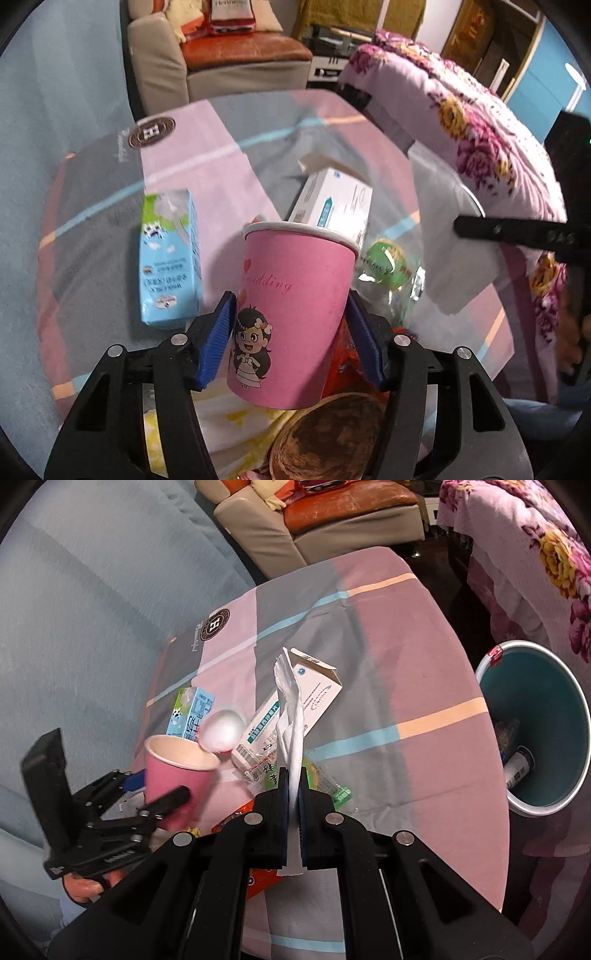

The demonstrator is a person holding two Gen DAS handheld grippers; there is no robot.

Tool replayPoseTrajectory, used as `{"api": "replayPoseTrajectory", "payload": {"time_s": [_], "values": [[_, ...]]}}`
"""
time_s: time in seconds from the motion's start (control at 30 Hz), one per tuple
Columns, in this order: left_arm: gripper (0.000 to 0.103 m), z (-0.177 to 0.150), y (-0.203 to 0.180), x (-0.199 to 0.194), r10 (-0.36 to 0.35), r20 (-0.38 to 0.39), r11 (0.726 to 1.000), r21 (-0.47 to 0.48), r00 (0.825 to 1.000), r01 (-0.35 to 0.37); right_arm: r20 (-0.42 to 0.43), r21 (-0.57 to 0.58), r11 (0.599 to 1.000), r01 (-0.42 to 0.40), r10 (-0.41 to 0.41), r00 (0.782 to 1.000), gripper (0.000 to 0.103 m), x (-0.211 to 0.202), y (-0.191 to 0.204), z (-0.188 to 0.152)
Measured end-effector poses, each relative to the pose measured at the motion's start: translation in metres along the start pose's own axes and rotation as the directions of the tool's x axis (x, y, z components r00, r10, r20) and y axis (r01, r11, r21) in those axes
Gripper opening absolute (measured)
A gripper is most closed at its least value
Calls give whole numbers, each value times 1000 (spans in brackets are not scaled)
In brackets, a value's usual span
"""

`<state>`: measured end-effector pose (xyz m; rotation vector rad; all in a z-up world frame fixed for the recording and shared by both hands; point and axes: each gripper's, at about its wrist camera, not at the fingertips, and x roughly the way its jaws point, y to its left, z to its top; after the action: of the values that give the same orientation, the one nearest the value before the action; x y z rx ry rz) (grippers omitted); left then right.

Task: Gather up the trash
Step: 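Grasp the white tissue with the right tool while the left tool grasps the pink paper cup, then carry the pink cup and tissue over the bin and release both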

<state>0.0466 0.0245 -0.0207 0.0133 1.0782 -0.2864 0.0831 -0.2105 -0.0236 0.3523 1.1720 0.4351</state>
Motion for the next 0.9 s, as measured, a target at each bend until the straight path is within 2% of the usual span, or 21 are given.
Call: {"api": "replayPoseTrajectory", "payload": {"time_s": [0.13,0.3,0.43,0.67,0.9], "values": [[61,9,-4,-18,-16,47,1000,-24,999,17,15,13,1000,-13,12,1000,5,-6,-7,0],[61,27,-1,-37,-68,120,991,-105,990,81,50,38,999,-23,22,998,5,-18,-18,1],[61,44,-15,-35,-83,120,991,-96,989,94,93,70,997,-24,17,995,5,-35,-37,5],[62,76,-87,10,-135,68,991,5,989,134,172,169,986,5,-35,984,5,-69,-94,12],[62,103,-164,62,-194,23,978,81,981,192,217,264,962,71,-131,967,5,-101,-159,9]]}}
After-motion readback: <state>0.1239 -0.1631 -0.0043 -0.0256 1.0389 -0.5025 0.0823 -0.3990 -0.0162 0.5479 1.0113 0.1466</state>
